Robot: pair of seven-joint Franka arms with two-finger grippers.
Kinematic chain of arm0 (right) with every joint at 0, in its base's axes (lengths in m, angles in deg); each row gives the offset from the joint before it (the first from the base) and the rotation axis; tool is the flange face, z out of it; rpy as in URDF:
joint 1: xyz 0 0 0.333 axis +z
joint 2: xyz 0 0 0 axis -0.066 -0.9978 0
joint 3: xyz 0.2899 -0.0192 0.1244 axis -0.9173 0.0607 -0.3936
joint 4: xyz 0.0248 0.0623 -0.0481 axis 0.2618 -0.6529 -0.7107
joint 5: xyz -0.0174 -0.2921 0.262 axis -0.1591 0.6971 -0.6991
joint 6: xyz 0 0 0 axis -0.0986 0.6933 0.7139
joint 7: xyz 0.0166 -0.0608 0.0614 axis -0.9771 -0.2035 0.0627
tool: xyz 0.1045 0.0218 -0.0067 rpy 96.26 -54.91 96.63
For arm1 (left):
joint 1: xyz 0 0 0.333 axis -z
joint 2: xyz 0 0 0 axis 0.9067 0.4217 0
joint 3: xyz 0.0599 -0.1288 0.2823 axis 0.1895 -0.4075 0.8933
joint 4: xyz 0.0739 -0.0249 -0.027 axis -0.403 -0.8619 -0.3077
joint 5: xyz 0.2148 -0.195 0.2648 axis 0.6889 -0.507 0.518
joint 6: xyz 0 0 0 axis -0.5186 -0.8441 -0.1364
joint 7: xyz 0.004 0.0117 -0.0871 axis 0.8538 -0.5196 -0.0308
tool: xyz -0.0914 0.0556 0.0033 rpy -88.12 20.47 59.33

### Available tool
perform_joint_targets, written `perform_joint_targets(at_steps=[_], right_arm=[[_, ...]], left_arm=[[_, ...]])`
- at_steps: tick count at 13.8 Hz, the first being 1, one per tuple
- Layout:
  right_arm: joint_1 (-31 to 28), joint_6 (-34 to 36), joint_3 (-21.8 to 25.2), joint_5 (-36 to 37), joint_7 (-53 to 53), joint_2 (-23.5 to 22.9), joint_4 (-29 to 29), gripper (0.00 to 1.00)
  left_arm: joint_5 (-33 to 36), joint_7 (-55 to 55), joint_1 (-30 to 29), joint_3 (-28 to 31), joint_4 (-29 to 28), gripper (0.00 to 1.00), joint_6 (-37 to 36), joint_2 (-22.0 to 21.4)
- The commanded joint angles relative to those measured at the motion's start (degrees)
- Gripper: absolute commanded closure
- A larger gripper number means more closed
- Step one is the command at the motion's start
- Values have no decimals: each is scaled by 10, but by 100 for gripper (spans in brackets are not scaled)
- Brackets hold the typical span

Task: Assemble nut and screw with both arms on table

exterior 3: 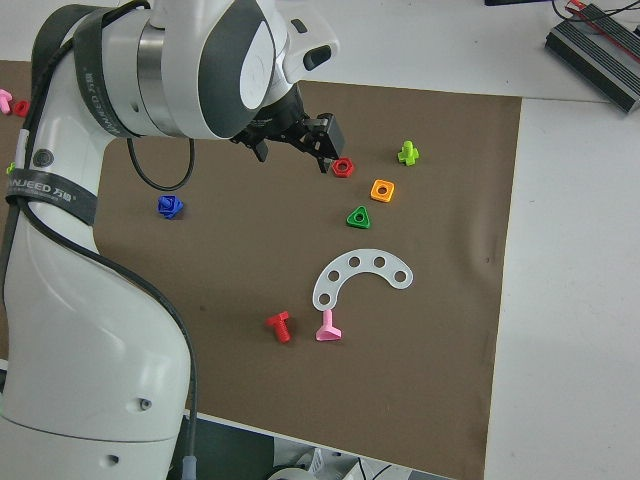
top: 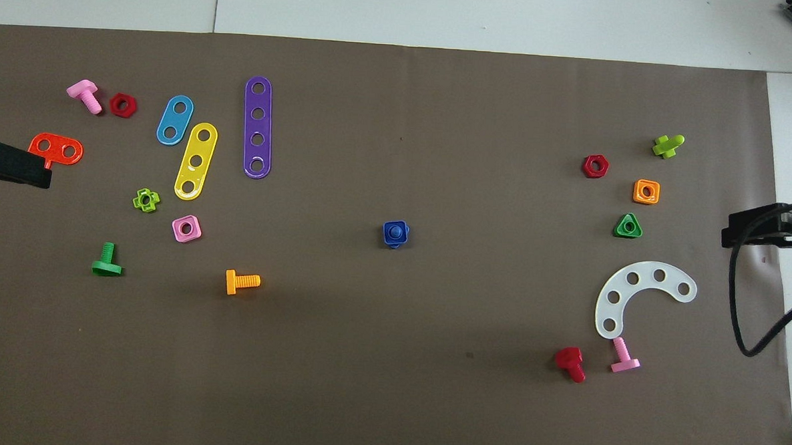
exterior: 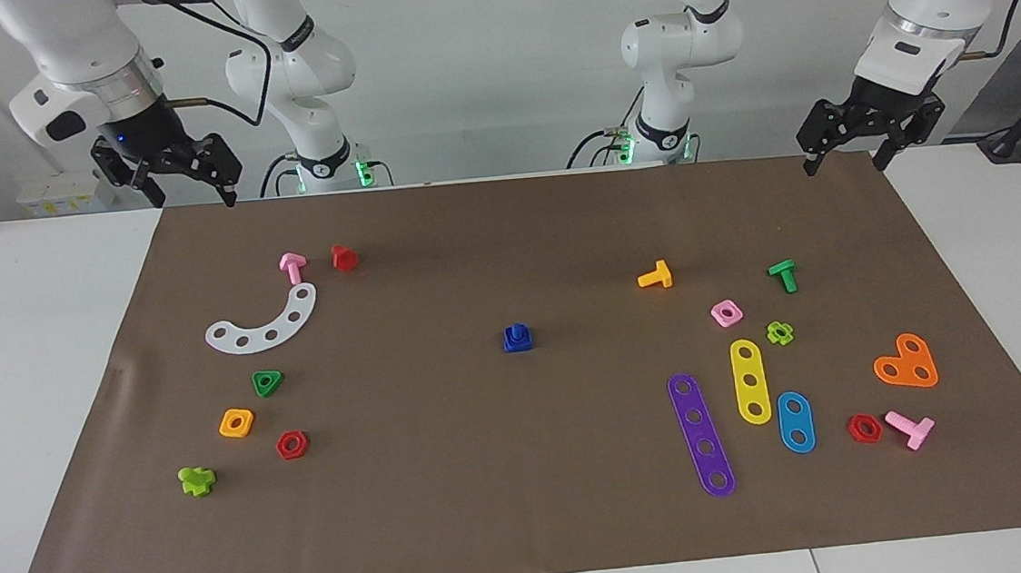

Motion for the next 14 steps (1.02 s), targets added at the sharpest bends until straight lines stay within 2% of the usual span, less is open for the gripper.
perform_joint_targets(at_steps=[1, 14], right_arm=[[-3, 1, -1, -7, 12, 4, 0, 0], [-3, 1, -1, -7, 12, 4, 0, 0]], left_arm=[[-3, -10, -6, -4, -9, 0, -9, -11], [-4, -10, -6, -4, -31, 0, 7, -19]])
